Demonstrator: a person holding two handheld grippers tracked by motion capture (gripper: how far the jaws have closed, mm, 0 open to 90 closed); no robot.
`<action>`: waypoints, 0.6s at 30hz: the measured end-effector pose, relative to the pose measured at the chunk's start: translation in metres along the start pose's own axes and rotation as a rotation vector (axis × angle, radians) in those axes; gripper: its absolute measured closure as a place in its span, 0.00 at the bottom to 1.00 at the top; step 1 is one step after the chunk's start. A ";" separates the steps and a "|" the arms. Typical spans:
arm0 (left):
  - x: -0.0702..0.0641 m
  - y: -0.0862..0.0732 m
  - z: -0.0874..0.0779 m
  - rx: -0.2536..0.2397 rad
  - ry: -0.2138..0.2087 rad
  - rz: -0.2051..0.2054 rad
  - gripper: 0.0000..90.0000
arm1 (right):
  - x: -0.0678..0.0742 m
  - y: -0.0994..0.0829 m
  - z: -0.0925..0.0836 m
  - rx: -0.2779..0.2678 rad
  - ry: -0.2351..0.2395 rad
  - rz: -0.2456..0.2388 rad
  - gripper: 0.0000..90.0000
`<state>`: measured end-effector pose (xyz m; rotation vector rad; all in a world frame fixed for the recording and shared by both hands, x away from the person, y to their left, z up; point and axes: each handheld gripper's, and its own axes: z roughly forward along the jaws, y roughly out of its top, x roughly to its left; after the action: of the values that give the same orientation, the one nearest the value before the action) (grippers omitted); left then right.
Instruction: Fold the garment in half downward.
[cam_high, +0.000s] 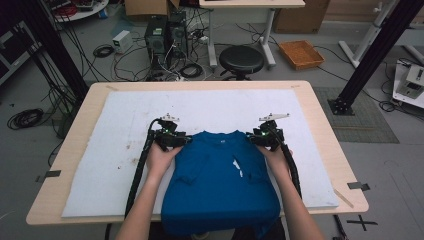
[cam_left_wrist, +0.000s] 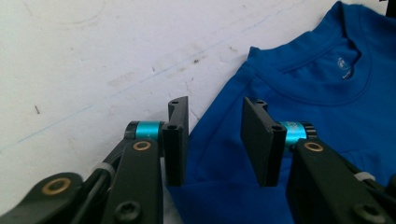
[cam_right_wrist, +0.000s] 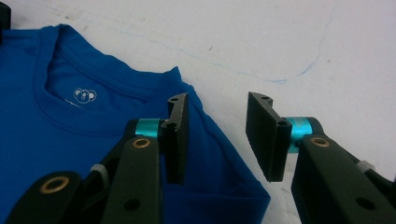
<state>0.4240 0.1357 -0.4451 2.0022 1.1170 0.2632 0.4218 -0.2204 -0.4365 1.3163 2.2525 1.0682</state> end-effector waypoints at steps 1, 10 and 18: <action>0.000 0.000 0.000 0.000 0.000 0.000 0.70 | 0.000 0.000 0.000 0.000 0.000 0.000 0.67; -0.003 0.000 0.001 0.003 0.021 0.027 0.80 | 0.003 -0.002 0.009 0.055 -0.005 -0.028 0.77; -0.004 0.002 0.002 -0.008 0.042 0.006 0.64 | 0.002 -0.001 0.007 0.039 -0.013 -0.027 0.76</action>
<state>0.4239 0.1304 -0.4446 2.0013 1.1350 0.3135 0.4241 -0.2164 -0.4416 1.3004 2.2862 1.0084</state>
